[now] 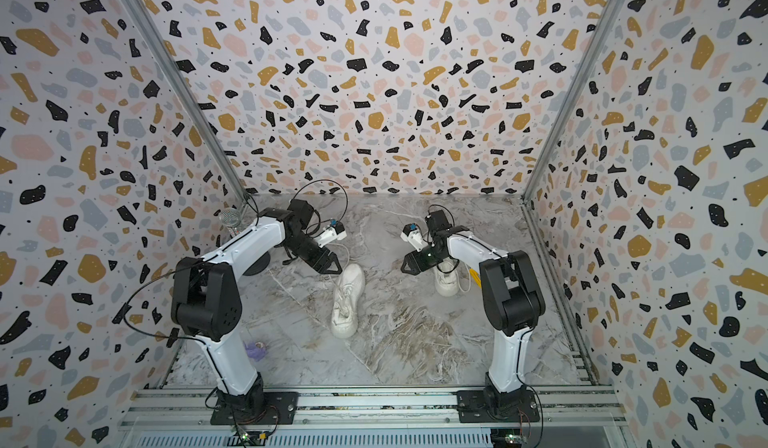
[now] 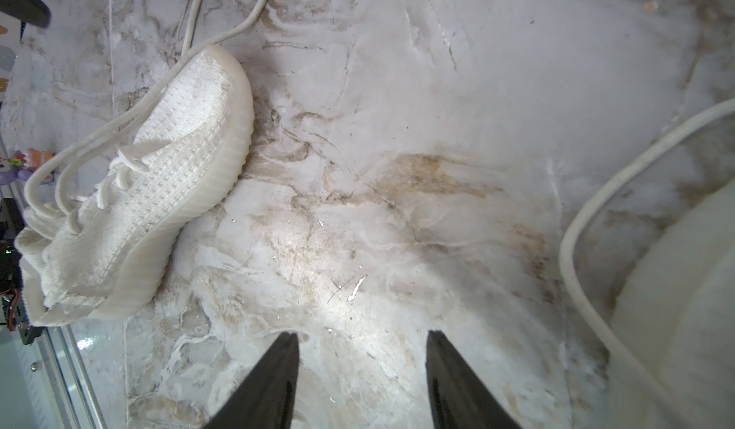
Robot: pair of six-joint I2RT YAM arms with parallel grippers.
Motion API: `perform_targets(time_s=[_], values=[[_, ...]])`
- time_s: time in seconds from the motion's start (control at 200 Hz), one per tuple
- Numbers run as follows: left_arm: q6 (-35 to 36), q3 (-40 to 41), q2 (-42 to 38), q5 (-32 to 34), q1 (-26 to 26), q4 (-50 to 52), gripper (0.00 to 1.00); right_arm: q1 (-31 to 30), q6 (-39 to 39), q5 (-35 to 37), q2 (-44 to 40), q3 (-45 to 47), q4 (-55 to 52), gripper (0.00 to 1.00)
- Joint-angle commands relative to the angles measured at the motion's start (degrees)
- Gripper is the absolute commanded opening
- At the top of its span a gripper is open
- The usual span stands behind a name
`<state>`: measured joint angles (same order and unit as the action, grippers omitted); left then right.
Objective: Tie the shoes
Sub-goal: Cross the shoelace with the shoelace.
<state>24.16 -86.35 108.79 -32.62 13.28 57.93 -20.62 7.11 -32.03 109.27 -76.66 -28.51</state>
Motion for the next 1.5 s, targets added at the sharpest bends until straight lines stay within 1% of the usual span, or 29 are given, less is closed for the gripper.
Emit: perform_targets(time_s=[0.0, 0.215, 0.461, 0.646, 0.791, 0.856, 0.996, 1.282, 1.497], values=[[-3.3, -2.0, 0.9, -2.3, 1.0, 5.3, 0.69, 0.2, 0.5, -1.4, -0.7, -1.2, -1.1, 0.56], [-2.0, -1.0, 1.9, 3.0, 1.5, 5.3, 0.69, 0.2, 0.6, -1.5, -0.7, -1.1, -1.2, 0.56], [1.2, -0.1, 2.6, 6.2, 1.5, 6.1, 0.70, 0.3, 0.6, -1.5, -0.5, -1.2, -1.2, 0.56], [1.0, 0.0, 4.2, 5.1, 1.6, 6.1, 0.69, 0.3, 0.6, -1.4, -0.1, -1.2, -1.4, 0.56], [-0.2, -0.2, 5.1, 1.3, 1.5, 6.0, 0.70, 0.3, 0.7, -1.2, 0.1, -1.2, -1.5, 0.56], [-0.6, -0.1, 5.4, 0.9, 1.6, 5.8, 0.70, 0.3, 0.8, -1.2, 0.1, -1.2, -1.6, 0.56], [-0.6, 0.6, 5.5, 3.5, 1.6, 4.9, 0.70, 0.4, 0.9, -1.3, 0.1, -1.2, -1.7, 0.56], [3.9, 2.5, 4.3, 10.3, 1.4, 5.8, 0.70, 0.7, 0.9, -1.5, 0.6, -1.3, -1.8, 0.56], [5.3, 2.7, 5.2, 11.4, 1.3, 5.8, 0.68, 0.7, 0.8, -1.5, 1.1, -1.8, -2.1, 0.56]])
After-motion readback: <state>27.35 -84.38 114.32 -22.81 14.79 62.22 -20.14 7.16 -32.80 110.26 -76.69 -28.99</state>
